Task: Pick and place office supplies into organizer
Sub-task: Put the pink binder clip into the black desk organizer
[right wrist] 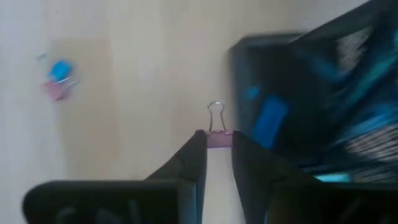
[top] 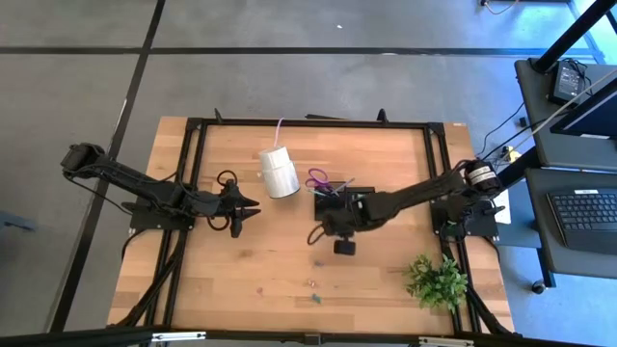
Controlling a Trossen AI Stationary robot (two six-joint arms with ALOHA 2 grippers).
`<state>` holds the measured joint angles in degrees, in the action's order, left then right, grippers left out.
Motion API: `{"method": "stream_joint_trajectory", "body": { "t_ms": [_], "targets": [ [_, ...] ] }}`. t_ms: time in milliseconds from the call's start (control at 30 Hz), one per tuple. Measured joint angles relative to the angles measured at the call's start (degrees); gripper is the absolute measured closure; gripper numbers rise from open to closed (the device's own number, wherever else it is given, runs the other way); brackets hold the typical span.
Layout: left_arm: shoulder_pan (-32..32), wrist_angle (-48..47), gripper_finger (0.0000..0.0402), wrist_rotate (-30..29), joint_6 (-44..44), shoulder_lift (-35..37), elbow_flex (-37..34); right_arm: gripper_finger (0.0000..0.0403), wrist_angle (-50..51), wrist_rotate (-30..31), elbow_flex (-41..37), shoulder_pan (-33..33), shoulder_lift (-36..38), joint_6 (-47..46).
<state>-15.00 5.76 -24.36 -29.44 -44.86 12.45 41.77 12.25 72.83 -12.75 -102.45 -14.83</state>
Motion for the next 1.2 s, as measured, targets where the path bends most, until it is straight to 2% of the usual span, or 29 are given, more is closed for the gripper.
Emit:
{"method": "stream_joint_trajectory", "body": {
  "t_ms": [100, 300, 533, 800, 1200],
  "targets": [
    [0.0, 0.0, 0.0286, 0.0, -0.01, 0.0, 0.02, 0.0333, 0.09, 3.32, 1.05, 2.14, 0.0, 2.04],
    [0.0, 0.0, 0.0286, 0.02, -0.92, 0.0, 0.0, 0.0332, -0.14, 3.83, 0.84, 5.07, 0.0, 3.59],
    [0.0, -0.02, 0.0286, -0.06, -0.91, 0.0, 0.02, 0.0332, -1.8, 3.66, -1.1, 4.69, 0.0, 4.83],
    [0.0, 0.0, 0.0286, -0.13, -0.9, 0.0, 0.0, 0.0332, -3.61, 5.14, -4.13, 4.65, 0.0, 1.88],
    [0.0, -0.02, 0.0286, -0.2, -0.89, 0.0, 0.02, 0.0331, -3.88, 6.15, -4.8, 4.72, 0.0, 1.84]
  ]
}}
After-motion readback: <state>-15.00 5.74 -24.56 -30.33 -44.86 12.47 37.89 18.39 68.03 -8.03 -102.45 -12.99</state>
